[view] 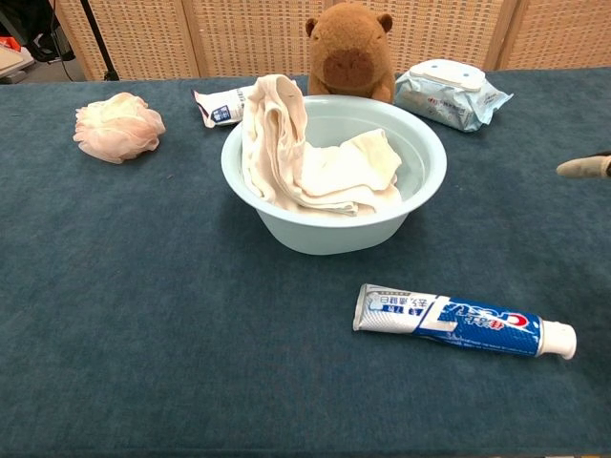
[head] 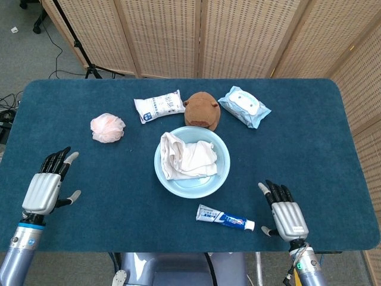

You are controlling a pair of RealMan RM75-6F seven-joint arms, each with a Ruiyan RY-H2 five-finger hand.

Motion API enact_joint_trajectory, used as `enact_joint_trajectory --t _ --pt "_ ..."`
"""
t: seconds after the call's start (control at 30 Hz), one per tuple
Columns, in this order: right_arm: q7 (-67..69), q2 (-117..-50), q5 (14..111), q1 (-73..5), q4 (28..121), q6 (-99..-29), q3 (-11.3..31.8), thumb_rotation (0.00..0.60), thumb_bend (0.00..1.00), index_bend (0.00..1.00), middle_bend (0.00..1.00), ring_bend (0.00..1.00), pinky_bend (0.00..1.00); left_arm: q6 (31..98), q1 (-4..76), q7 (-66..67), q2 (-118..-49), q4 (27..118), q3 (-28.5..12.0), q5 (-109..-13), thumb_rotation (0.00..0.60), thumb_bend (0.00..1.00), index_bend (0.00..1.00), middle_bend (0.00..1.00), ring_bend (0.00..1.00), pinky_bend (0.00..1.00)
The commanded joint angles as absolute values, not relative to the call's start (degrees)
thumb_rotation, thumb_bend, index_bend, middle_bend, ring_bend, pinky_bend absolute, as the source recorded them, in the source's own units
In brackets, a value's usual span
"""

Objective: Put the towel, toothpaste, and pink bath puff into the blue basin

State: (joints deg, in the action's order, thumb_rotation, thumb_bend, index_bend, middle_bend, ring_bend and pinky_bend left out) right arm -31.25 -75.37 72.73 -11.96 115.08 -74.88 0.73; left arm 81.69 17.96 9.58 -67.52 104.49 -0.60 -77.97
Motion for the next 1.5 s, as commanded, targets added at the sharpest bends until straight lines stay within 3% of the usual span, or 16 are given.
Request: enact_joint_trajectory --t 0.03,0.33,1.17,1.5 --pt "-38.03 -79.03 69.07 -12.7 118.22 -75.59 0.31 0.6 0.13 0.0 0.0 0.0 0.0 81.51 17.53 8.22 -66.94 104.15 -1.11 -78.4 0.6 0.23 0.03 0.0 0.0 0.07" --pt "-44.39 -84.37 65.28 -13.27 117.92 -76.51 -0.91 0.6 0.13 0.0 0.0 0.0 0.0 80.04 17.1 5.96 -66.19 103.87 -1.79 -79.23 0.6 0.23 0.03 0.0 0.0 0.07" --pt "-46.84 -89.98 61.81 -15.53 114.68 -75.65 -1.81 0.6 0.13 0.0 0.0 0.0 0.0 78.63 16.07 5.71 -65.97 104.12 -3.28 -80.09 0.6 0.24 0.03 0.0 0.0 0.07" --pt "-46.76 -91.53 60.41 -17.51 111.81 -74.16 -0.61 0.6 0.13 0.07 0.0 0.0 0.0 78.04 15.88 5.47 -65.87 104.13 -3.67 -80.15 0.6 0.24 0.03 0.0 0.0 0.07"
